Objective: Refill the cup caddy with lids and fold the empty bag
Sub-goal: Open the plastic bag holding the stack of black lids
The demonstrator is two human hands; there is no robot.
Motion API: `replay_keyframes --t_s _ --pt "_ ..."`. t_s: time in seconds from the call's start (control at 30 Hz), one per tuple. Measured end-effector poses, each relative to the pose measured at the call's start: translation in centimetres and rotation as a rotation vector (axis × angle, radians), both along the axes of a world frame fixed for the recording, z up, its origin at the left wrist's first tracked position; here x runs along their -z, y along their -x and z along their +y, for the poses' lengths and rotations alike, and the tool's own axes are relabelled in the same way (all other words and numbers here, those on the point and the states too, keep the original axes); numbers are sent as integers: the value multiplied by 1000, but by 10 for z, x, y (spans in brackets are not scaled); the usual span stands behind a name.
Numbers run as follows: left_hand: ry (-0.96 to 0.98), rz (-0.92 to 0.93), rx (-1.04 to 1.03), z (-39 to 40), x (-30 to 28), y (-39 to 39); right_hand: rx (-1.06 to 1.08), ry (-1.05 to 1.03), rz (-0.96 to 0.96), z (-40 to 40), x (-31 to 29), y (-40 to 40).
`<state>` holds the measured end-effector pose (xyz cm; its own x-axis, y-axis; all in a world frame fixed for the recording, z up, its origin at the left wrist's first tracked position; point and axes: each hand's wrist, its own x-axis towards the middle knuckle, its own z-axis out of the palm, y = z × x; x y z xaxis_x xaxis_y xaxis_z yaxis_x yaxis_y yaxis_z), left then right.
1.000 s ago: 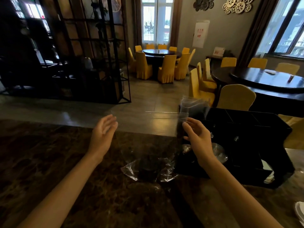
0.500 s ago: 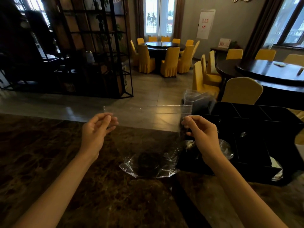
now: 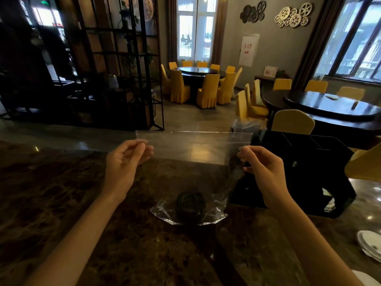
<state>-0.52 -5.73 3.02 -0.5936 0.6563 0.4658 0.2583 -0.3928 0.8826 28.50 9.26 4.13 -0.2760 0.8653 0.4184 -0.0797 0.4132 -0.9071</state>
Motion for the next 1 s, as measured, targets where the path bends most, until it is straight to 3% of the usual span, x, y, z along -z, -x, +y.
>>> replay_keyframes --t_s 0.6,1.0 --pt "28 -10 33 -141 25 -31 80 16 -90 -138 25 -33" --pt "111 -8 98 -178 48 -34 143 91 -106 -178 45 -37"
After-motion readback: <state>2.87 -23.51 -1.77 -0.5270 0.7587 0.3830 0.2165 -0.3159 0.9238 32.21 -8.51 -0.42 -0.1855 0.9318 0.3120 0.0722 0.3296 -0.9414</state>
